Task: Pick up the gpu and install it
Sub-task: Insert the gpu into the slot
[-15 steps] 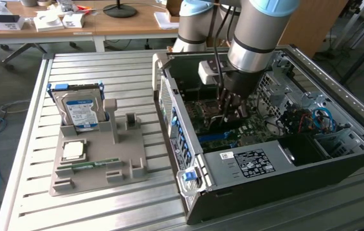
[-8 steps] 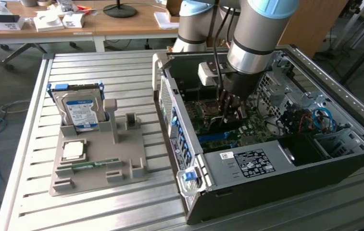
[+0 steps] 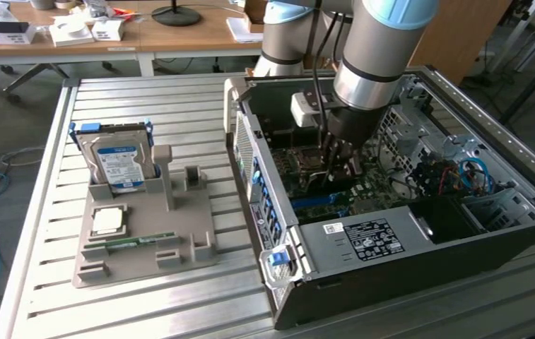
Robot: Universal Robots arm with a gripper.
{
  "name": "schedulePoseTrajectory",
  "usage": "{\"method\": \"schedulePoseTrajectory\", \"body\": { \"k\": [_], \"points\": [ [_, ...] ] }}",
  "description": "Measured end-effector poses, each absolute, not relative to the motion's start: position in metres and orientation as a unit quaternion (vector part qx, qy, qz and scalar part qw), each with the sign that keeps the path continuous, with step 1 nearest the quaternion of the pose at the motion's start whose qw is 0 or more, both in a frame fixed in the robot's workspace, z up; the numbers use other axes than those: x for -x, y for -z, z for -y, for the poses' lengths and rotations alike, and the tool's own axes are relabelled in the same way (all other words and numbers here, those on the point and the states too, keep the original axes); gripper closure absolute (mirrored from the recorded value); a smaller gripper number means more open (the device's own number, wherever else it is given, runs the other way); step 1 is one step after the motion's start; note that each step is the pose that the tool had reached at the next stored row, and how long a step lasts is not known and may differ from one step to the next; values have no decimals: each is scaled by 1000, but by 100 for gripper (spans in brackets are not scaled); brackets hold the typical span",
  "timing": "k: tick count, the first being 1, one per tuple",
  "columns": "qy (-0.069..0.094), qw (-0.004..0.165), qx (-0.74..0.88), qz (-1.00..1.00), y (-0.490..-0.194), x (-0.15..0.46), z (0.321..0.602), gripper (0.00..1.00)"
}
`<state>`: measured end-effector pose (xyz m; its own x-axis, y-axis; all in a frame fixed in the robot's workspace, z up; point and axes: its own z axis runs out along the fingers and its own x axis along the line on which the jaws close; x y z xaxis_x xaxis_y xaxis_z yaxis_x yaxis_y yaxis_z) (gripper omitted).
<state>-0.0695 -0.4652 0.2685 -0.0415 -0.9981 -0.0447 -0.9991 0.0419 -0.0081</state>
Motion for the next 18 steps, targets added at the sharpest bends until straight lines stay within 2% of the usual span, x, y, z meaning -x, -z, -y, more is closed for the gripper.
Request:
{"method": "schedulePoseTrajectory", "body": {
  "k": [18],
  "points": [
    [-13, 19, 691, -723, -261, 70, 465, 74]
  ]
}}
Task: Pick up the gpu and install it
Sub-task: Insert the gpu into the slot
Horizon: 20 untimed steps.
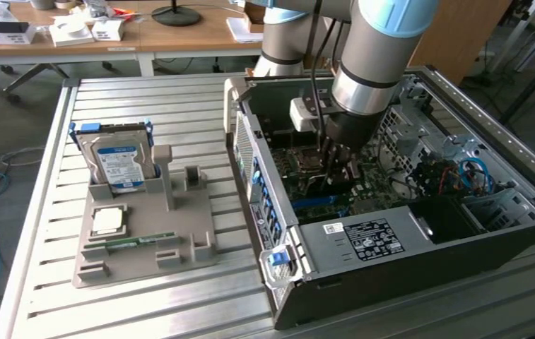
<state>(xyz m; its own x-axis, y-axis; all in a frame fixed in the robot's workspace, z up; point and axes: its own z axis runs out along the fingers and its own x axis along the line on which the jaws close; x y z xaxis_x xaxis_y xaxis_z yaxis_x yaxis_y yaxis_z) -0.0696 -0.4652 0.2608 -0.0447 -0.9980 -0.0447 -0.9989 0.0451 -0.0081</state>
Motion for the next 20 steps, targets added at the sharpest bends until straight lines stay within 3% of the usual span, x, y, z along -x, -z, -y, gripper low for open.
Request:
{"method": "schedulePoseTrajectory", "body": {
  "k": [20],
  "points": [
    [-7, 14, 689, -724, -260, 70, 465, 74]
  ]
}}
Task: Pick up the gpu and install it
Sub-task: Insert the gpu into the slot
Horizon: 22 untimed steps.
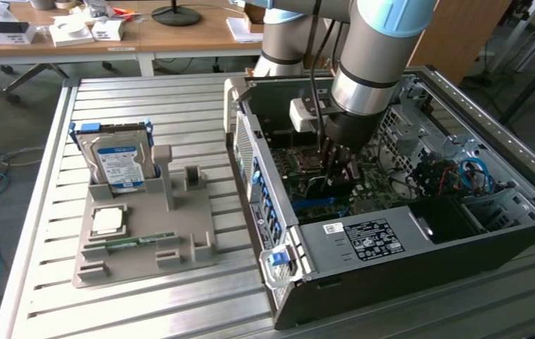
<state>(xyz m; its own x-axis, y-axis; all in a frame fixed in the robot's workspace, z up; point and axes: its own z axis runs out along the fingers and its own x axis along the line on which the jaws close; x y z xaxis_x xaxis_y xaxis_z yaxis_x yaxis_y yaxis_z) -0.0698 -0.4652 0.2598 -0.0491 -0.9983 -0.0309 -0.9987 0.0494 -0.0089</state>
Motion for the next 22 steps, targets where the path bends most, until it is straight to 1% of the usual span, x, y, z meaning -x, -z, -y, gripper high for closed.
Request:
{"method": "schedulePoseTrajectory", "body": {
  "k": [22],
  "points": [
    [-7, 14, 690, -724, -256, 70, 465, 74]
  ]
}}
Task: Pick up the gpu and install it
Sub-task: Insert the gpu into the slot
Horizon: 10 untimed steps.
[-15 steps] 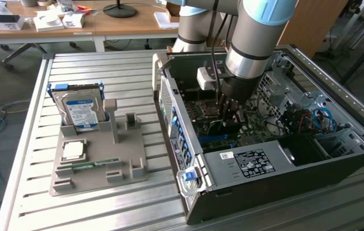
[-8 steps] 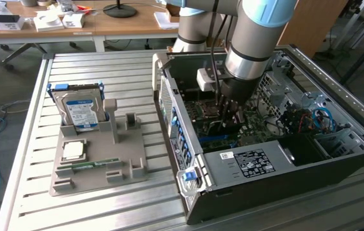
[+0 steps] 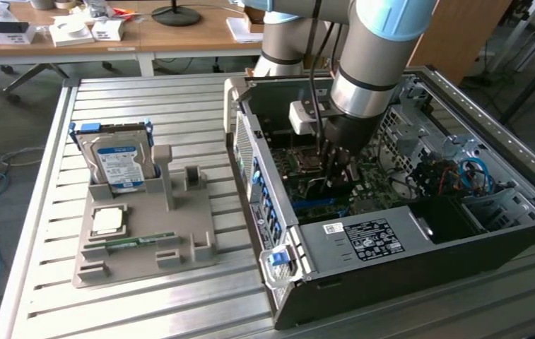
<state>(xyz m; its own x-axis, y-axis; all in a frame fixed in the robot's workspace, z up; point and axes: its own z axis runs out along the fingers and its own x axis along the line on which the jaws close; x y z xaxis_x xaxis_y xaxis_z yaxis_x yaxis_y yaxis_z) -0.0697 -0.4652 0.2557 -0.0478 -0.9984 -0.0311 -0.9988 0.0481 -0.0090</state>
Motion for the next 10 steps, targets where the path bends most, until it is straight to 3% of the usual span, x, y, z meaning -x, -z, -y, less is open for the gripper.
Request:
{"method": "schedulePoseTrajectory", "body": {
  "k": [10],
  "points": [
    [-7, 14, 690, -724, -255, 70, 464, 74]
  ]
}}
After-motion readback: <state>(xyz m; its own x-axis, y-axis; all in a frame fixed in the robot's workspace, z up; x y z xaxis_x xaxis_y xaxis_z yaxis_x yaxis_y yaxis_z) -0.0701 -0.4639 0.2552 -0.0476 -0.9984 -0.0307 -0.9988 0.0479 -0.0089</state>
